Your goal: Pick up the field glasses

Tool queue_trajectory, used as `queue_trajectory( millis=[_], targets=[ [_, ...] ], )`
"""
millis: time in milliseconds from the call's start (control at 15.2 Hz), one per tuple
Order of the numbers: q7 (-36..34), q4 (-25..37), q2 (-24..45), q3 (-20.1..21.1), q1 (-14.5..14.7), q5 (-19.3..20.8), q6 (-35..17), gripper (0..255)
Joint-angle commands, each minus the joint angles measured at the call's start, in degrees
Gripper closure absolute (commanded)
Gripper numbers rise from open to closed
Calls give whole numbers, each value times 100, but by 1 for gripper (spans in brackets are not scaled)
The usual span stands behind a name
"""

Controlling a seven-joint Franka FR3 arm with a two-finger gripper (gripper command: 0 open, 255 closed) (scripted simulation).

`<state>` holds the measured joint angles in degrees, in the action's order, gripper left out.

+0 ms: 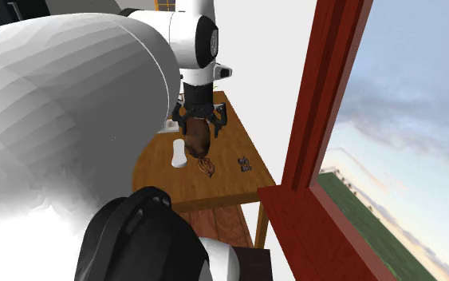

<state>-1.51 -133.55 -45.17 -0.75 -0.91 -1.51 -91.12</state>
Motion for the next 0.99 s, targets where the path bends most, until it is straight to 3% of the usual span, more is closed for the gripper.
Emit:
queue_trajectory(
  millis=[0,462,924],
  targets=[
    [0,0,0,0,0,0,0,0],
    [729,-111,1077,-483,-42,239,-1033,0],
    [1455,170,2430,-916,-47,291,-1953,0]
  ],
)
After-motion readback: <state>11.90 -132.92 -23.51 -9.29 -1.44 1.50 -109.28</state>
